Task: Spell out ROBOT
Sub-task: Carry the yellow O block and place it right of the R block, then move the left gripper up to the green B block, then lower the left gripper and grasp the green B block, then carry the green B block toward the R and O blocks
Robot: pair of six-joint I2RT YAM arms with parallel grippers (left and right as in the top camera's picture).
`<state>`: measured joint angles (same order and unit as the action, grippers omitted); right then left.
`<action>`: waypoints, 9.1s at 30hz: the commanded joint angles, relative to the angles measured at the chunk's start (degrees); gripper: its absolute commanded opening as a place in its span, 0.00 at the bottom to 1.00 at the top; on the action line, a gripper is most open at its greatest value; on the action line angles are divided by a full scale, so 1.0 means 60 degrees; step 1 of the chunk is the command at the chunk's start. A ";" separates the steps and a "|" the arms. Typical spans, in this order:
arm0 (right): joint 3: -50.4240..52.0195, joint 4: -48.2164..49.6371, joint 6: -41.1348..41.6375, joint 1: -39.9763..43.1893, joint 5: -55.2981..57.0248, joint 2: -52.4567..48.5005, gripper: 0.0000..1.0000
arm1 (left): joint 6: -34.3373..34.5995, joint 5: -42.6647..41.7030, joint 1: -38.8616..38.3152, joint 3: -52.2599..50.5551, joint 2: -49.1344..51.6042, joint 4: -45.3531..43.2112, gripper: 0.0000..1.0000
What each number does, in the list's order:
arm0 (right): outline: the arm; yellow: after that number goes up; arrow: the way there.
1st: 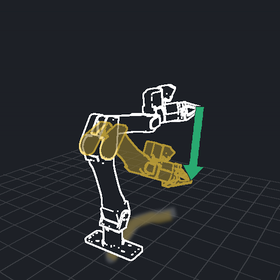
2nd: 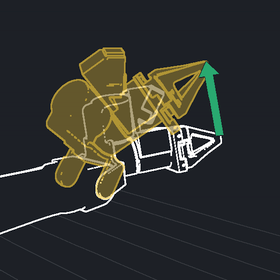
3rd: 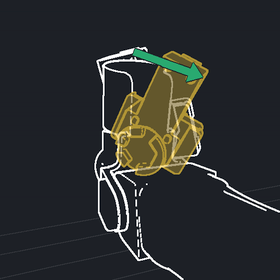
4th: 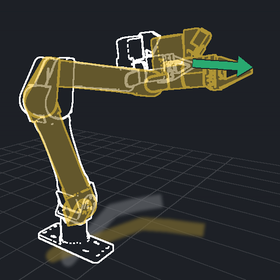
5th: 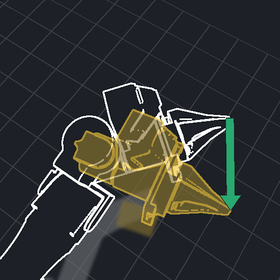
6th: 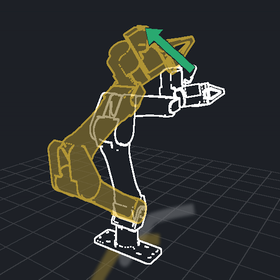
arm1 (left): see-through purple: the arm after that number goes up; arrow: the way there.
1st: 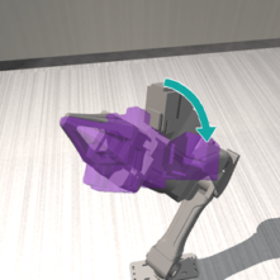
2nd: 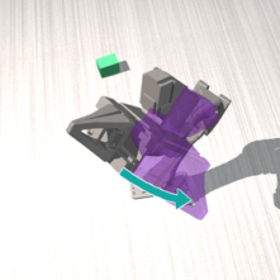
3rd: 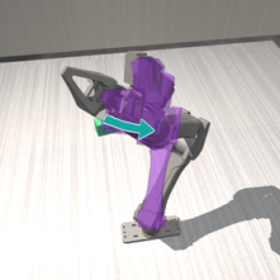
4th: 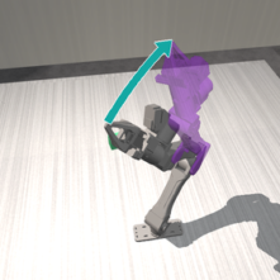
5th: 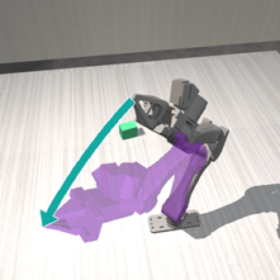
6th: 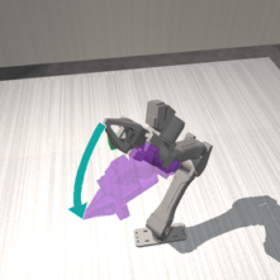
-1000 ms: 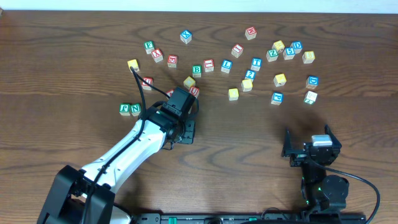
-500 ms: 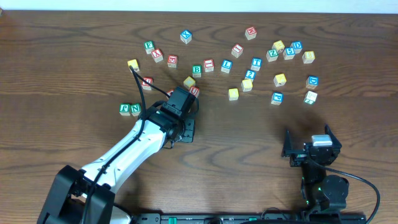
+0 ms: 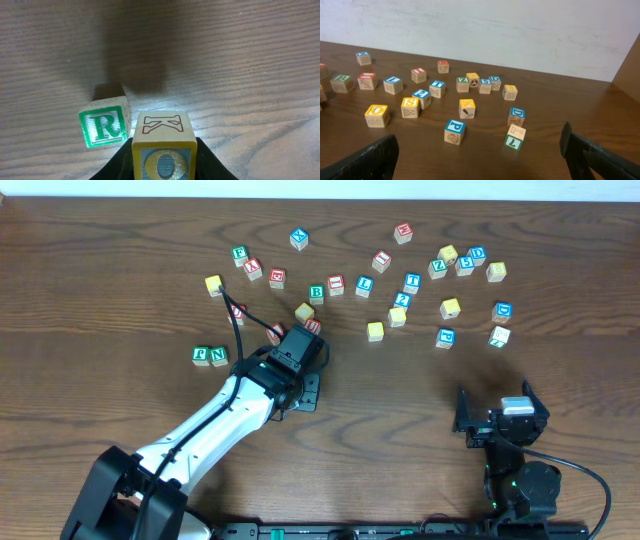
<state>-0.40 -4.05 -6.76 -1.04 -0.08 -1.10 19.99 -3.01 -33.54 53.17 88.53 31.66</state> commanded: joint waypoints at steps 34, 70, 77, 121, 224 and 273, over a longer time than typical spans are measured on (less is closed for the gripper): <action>0.0015 -0.0040 -0.0102 -0.0022 -0.0011 0.0015 0.99 | 0.0222 0.0178 -0.0004 -0.0040 0.1548 -0.0772 0.36; 0.0015 -0.0044 -0.0102 -0.0022 -0.0011 0.0015 0.99 | -0.0659 0.1202 -0.0004 0.1475 -0.0080 0.0357 0.38; 0.0015 -0.0044 -0.0098 -0.0022 -0.0011 0.0015 0.99 | -0.0823 0.1191 -0.0004 0.1636 -0.0841 0.0364 0.54; 0.0015 -0.0044 -0.0098 -0.0022 -0.0011 0.0015 0.99 | -0.1286 -0.0641 0.1694 1.1125 0.7479 0.3734 0.69; 0.0015 -0.0044 -0.0102 -0.0022 -0.0011 0.0015 0.99 | -0.1650 0.0109 0.1934 1.1129 0.7726 0.2758 0.31; 0.0015 -0.0040 -0.0102 -0.0022 -0.0011 0.0015 0.99 | 0.1406 0.1140 -0.1858 0.2575 0.1552 0.1661 0.08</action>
<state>-0.40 -4.05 -6.76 -1.04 -0.05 -1.10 22.65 -0.03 -42.96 72.27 97.91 43.81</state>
